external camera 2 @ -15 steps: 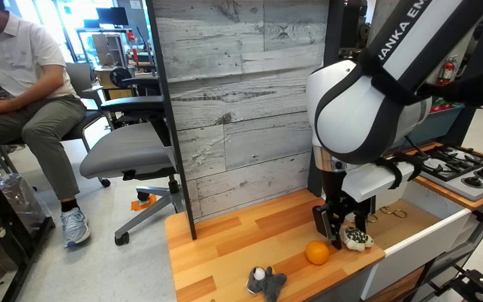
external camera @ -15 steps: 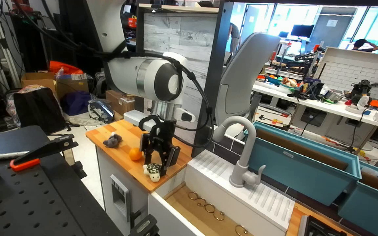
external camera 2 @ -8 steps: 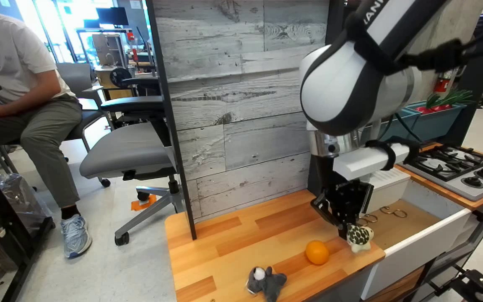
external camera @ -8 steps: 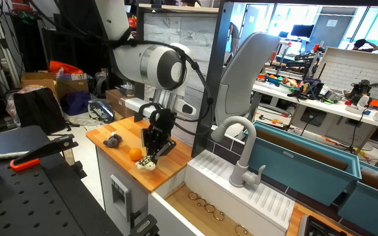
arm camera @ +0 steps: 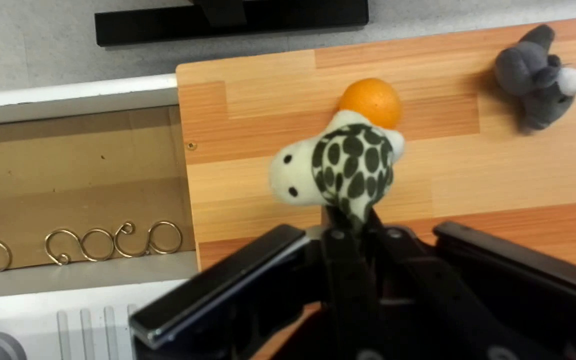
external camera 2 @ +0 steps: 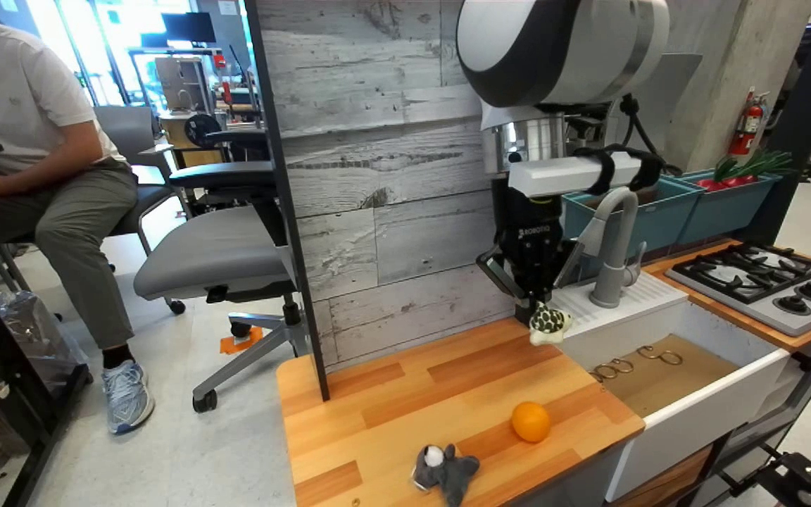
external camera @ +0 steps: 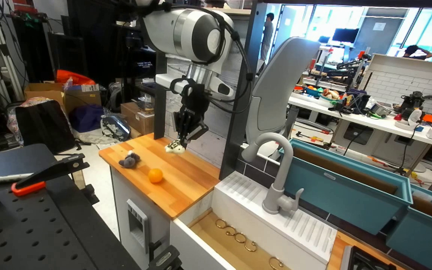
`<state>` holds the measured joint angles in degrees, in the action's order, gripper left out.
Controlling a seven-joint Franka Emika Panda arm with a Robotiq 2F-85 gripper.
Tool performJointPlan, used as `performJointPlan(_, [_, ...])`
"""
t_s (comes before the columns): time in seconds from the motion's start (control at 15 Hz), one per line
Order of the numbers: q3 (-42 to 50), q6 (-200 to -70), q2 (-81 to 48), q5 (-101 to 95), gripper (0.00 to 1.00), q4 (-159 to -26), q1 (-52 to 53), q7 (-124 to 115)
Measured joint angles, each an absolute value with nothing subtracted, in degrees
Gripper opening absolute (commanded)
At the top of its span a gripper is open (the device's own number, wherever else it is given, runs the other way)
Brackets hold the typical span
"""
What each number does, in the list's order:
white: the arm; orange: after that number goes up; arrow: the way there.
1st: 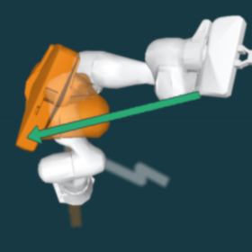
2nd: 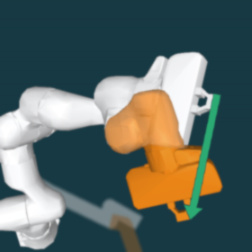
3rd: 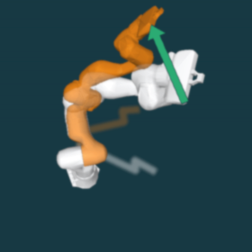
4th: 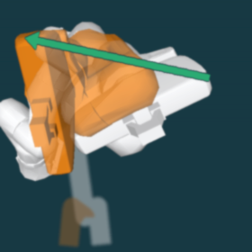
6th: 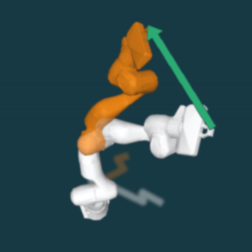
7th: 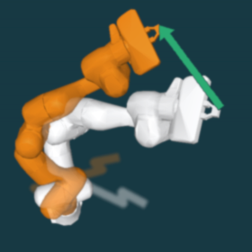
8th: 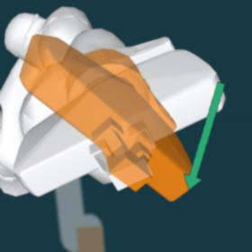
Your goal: Move the turtle plush backwards
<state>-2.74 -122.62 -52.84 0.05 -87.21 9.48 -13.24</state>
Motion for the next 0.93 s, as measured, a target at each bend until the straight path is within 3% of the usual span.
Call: performJointPlan(0.93, [-2.4, -145.2, -60.3, 0.1, 0.02, -86.3, 9.7, -14.3])
